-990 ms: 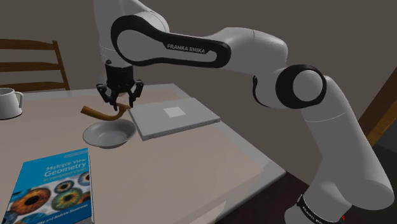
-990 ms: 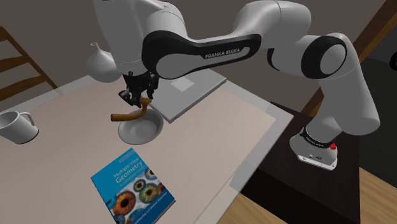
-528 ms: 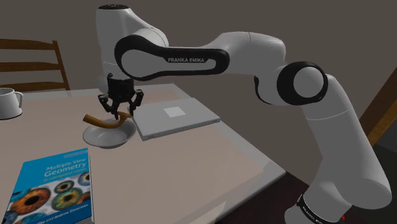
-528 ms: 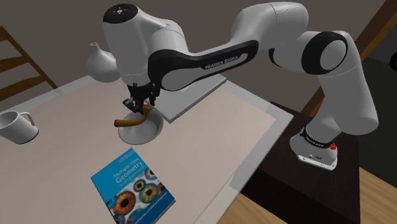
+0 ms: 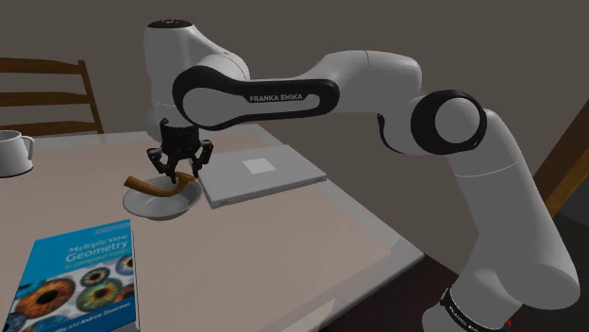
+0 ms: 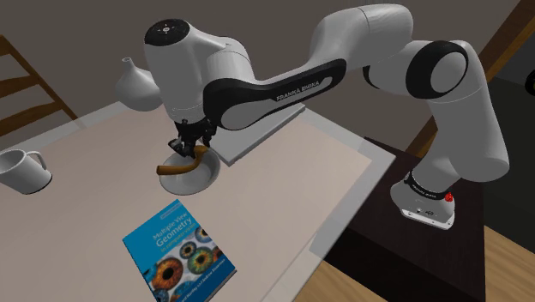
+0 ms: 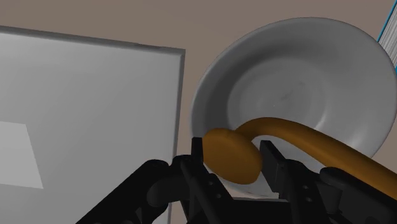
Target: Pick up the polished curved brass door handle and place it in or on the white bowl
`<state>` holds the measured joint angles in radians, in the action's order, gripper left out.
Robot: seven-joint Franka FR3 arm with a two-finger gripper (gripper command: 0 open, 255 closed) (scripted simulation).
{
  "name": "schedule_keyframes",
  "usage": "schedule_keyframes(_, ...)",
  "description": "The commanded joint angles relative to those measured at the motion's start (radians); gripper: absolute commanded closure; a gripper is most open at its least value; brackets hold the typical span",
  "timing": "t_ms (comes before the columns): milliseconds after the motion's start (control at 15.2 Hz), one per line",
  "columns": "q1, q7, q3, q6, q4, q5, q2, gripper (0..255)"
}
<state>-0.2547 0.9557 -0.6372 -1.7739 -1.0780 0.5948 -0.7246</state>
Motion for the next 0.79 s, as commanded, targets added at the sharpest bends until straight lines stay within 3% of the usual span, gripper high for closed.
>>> schedule_keyframes(0, 0.000, 0.000, 0.000, 0.000, 0.000, 0.000, 0.000, 255)
schedule_keyframes(66, 0.000, 0.000, 0.000, 0.000, 0.000, 0.000, 0.000, 255)
schedule_keyframes(132, 0.000, 0.000, 0.000, 0.000, 0.000, 0.000, 0.000, 0)
schedule_keyframes(462, 0.000, 0.000, 0.000, 0.000, 0.000, 0.000, 0.000, 0)
schedule_keyframes(726, -0.040, -0.024, -0.005, 0.115, 0.116, -0.009, 0.011, 0)
